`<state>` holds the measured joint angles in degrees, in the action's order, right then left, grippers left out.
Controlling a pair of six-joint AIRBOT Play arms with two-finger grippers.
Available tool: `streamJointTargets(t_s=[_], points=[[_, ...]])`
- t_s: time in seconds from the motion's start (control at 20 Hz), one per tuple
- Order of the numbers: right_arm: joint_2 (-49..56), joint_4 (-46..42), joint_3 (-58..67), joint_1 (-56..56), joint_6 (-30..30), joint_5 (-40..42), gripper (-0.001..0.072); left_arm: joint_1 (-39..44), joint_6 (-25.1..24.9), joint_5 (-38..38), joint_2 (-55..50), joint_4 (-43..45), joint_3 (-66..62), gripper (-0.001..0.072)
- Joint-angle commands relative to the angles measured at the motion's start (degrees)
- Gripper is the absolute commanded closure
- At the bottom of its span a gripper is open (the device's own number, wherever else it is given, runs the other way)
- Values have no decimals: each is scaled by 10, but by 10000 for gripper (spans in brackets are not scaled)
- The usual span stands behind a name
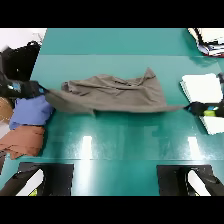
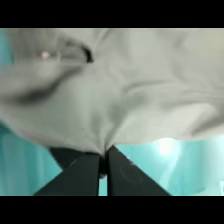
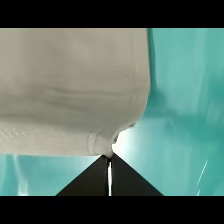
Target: Fold the shirts.
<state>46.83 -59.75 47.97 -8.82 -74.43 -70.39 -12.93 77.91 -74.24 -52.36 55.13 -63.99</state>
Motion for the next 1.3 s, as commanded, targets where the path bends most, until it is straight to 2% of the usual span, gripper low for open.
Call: streamJointTargets(t_s=[0.0, 0.2, 0.45, 0.55, 0.65, 0.85, 1.05, 1.25], points=[[-34, 2, 115, 6, -1, -17, 703, 0, 13, -45, 1, -28, -115, 681], [-50, 1, 283, 25, -1, -11, 703, 0, 22, -48, 0, -98, -303, 681], [-18, -4, 526, 25, -1, -18, 703, 0, 54, -21, 0, -74, -615, 681], [9, -4, 614, 25, -1, -23, 703, 0, 62, 18, 11, -65, -668, 681], [39, -5, 694, 25, -2, -37, 703, 0, 63, 56, 28, -65, -673, 681], [91, -71, 761, 25, -46, -64, 703, 0, 63, 56, 29, -73, -647, 681], [135, -78, 663, 26, -53, -86, 704, 0, 61, 37, 19, -70, -454, 681], [239, -77, 584, 27, -55, -128, 704, 11, 37, 8, -69, -67, -274, 681]])
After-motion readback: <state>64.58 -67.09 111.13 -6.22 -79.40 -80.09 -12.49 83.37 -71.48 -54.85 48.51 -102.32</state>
